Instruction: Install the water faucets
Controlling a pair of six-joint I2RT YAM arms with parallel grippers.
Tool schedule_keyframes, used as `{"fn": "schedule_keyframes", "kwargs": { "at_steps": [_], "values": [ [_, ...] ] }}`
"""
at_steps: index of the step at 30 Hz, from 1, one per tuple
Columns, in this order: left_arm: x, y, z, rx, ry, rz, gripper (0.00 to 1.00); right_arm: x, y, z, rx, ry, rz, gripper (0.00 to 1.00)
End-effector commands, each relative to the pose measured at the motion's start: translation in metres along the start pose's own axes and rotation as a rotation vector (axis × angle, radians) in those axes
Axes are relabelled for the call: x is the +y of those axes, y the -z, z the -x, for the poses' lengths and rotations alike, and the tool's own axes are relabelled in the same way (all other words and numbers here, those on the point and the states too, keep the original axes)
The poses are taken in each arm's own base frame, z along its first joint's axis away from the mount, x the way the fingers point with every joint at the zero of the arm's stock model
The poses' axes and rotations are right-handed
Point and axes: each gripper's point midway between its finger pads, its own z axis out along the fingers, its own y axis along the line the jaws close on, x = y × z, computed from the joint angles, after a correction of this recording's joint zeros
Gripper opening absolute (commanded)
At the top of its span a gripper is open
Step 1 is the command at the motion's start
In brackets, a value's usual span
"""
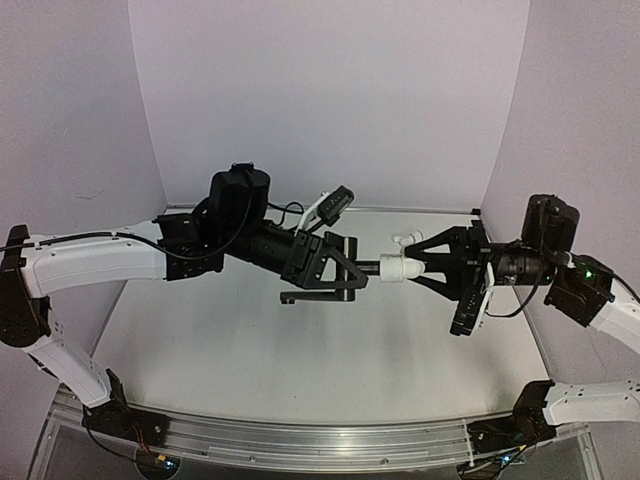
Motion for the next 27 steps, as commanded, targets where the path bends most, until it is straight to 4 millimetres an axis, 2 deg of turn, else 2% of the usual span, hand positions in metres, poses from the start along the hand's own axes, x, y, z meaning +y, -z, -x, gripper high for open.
{"fn": "schedule_keyframes", "kwargs": {
  "at_steps": [1,7,20,27],
  "values": [
    [-0.047,0.004,0.032,-0.101,-0.205,-0.038,0.00,-0.052,-0.002,0.003,-0.009,-0.066,-0.162,0.00],
    [-0.045,0.009,0.034,-0.120,-0.292,0.018,0.00,-0.045,-0.003,0.008,-0.033,-0.207,-0.105,0.00],
    [-0.042,0.008,0.033,-0.130,-0.454,0.098,0.00,-0.061,-0.011,0.010,-0.081,-0.672,-0.086,0.00],
    [-0.032,0.012,0.039,-0.177,-0.543,0.191,0.00,-0.077,-0.014,0.002,-0.091,-0.986,-0.132,0.00]
  ]
}}
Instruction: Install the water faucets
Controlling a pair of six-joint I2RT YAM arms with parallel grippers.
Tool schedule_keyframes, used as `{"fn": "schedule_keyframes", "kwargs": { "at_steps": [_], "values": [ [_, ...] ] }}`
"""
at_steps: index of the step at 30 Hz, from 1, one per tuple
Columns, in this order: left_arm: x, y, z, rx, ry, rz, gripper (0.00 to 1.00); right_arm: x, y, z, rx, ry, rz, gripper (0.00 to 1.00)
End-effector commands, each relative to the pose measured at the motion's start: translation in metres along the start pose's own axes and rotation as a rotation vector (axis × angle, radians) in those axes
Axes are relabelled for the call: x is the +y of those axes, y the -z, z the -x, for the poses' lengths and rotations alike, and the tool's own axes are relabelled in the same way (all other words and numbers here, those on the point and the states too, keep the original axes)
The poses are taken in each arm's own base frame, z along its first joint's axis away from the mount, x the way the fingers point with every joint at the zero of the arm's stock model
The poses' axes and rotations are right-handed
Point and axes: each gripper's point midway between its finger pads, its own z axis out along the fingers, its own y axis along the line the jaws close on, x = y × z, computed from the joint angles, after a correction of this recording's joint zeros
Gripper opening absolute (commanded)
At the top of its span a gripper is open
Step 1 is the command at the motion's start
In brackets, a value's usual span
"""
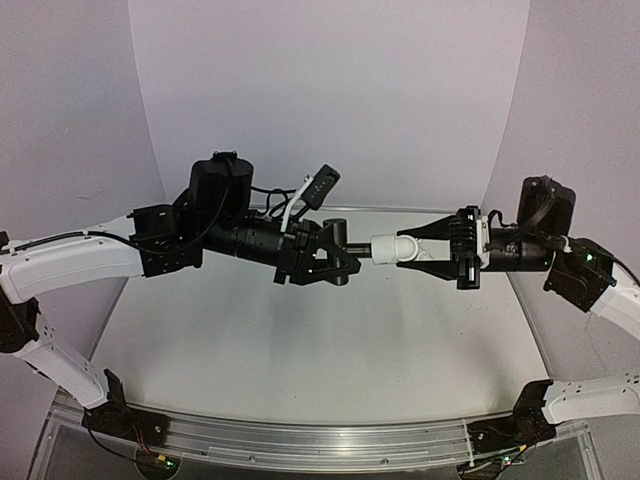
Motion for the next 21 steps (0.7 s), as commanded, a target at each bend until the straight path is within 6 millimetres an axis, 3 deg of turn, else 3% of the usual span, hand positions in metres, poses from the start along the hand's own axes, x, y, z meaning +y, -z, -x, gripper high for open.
{"fn": "schedule_keyframes", "kwargs": {
  "at_steps": [1,7,12,21],
  "values": [
    [-0.015,-0.004,0.027,-0.101,-0.169,0.038,0.00,-0.037,-0.002,0.049,-0.162,-0.193,-0.099,0.00],
    [-0.011,-0.011,0.022,-0.093,-0.263,0.097,0.00,-0.048,-0.003,0.052,-0.195,-0.384,-0.124,0.00],
    [-0.014,-0.014,0.016,-0.083,-0.356,0.116,0.00,-0.039,-0.007,0.054,-0.214,-0.480,-0.051,0.00],
    [-0.008,-0.003,0.020,-0.124,-0.475,0.217,0.00,-0.038,-0.012,0.061,-0.236,-0.745,0.029,0.00]
  ]
}}
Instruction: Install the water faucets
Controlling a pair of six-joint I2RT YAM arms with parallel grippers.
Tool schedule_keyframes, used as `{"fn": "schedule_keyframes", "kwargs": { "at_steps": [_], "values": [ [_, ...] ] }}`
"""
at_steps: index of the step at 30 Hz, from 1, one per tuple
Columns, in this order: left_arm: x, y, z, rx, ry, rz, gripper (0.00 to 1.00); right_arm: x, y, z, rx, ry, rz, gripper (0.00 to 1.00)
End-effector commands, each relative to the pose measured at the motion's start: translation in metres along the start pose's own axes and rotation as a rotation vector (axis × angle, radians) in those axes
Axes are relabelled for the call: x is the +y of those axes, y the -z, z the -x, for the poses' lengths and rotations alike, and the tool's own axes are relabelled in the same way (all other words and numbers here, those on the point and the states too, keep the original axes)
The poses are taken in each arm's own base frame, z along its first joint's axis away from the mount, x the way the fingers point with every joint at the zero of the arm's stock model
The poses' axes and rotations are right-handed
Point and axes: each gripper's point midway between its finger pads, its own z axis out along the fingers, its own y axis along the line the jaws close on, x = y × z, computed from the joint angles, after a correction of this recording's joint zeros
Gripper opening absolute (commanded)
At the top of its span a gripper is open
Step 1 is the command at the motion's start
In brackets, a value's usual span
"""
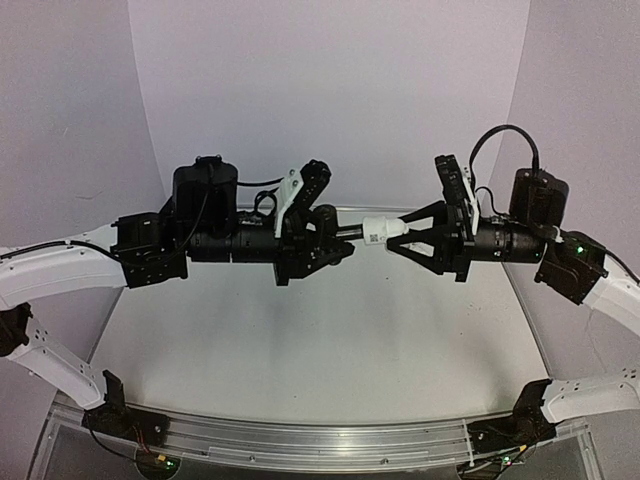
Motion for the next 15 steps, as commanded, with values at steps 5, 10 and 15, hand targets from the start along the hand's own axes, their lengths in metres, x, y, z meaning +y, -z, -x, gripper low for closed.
{"fn": "schedule_keyframes", "kwargs": {
  "at_steps": [5,10,15],
  "values": [
    [-0.026,0.003,0.014,-0.061,-0.008,-0.041,0.00,0.024,0.016,0.081,-0.218,0.161,0.061,0.00],
    [-0.041,0.016,0.016,-0.036,0.133,-0.119,0.00,0.026,0.037,0.093,-0.242,0.556,-0.037,0.00],
    [-0.057,0.027,0.029,-0.051,0.216,-0.212,0.00,0.040,0.038,0.080,-0.211,0.865,0.013,0.00]
  ]
}}
